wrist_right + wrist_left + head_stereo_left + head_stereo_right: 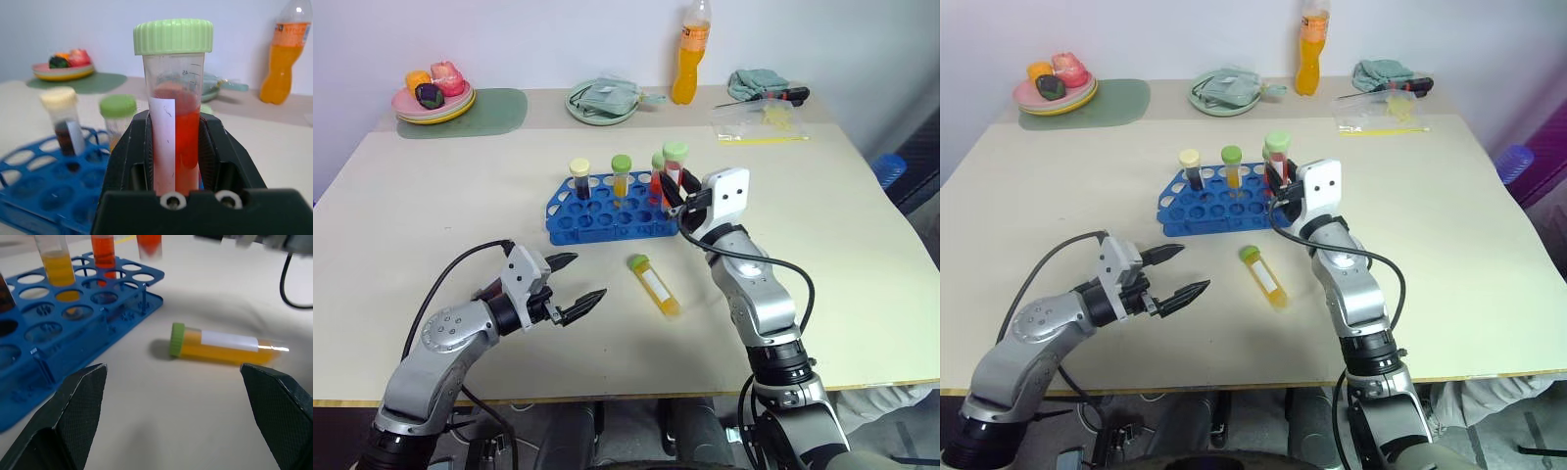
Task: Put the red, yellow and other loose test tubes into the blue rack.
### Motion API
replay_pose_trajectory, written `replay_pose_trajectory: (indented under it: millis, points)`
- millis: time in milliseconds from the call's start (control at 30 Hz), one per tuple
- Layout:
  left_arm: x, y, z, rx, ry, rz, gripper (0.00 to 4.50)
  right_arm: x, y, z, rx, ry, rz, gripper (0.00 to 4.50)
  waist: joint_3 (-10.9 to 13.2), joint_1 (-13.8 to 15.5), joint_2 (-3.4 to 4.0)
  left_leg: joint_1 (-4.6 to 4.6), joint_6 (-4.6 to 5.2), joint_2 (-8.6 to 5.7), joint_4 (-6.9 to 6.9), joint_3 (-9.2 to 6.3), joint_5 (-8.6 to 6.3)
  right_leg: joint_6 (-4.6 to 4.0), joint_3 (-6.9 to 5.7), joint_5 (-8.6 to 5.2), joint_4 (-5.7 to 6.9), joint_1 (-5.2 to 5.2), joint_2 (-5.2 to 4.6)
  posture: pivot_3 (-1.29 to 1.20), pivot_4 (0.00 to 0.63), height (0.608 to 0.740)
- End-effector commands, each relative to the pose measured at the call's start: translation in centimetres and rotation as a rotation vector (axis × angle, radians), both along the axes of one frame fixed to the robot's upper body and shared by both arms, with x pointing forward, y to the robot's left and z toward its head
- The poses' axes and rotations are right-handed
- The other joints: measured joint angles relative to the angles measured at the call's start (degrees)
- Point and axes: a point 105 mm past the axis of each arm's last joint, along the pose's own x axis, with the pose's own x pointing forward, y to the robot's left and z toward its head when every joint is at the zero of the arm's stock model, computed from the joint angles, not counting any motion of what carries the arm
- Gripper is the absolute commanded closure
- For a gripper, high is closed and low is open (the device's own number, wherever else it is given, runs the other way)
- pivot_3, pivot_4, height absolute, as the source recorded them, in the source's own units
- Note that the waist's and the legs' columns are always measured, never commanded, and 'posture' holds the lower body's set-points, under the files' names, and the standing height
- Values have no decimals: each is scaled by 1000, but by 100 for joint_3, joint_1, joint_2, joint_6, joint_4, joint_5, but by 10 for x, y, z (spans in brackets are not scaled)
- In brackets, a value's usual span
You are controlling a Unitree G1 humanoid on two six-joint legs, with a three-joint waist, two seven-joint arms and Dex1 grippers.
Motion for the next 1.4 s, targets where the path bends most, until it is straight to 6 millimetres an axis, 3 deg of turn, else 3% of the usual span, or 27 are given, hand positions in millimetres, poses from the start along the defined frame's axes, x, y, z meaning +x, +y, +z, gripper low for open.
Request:
replay_pose_trajectory:
  millis: [33,533,767,800,967,1067,1133,1233,1400]
  points:
    - [-4,-3,15,-12,-42,-1,0,-1,5,12,5,-79,15,3712,0,-5,0,0,0,1,0,0,0,0,1,0,2,-1,1,0,150,740]
    - [-6,-6,19,-17,-34,2,0,14,14,-6,12,-41,29,3712,0,-12,0,3,-2,3,0,2,1,-1,9,-1,6,-4,4,0,150,740]
    - [-4,-8,23,-20,-43,2,0,10,14,-14,40,-27,57,3712,0,-18,0,5,-5,4,0,2,3,-1,12,0,10,-6,7,0,150,740]
    - [-4,-7,24,-20,-43,2,0,9,13,-13,41,-28,56,2719,0,-17,0,4,-5,4,-1,3,3,-1,13,0,10,-6,7,0,150,740]
    - [-3,-1,25,-13,-47,22,0,1,-10,3,-103,-35,-12,510,1,18,3,3,-5,4,-1,3,3,-1,14,-1,9,-8,5,0,150,740]
    - [-2,11,24,5,-44,50,0,-17,-26,3,-205,133,75,510,1,34,2,-1,-5,1,1,3,3,-5,15,-2,7,-8,-2,0,150,740]
    - [0,20,21,26,-36,68,0,-40,-31,7,-249,250,177,510,1,29,2,-1,-5,1,1,3,3,-19,15,-11,5,-6,-3,0,150,740]
    - [6,31,17,56,-30,82,0,-77,-23,-1,-349,489,375,510,1,8,2,0,-3,7,-1,1,2,-21,13,-12,5,-7,-1,0,150,740]
    - [16,43,13,99,-28,79,0,-93,4,-17,-414,834,526,510,1,-10,2,2,0,18,-2,4,1,-30,17,-14,9,-22,11,0,150,740]
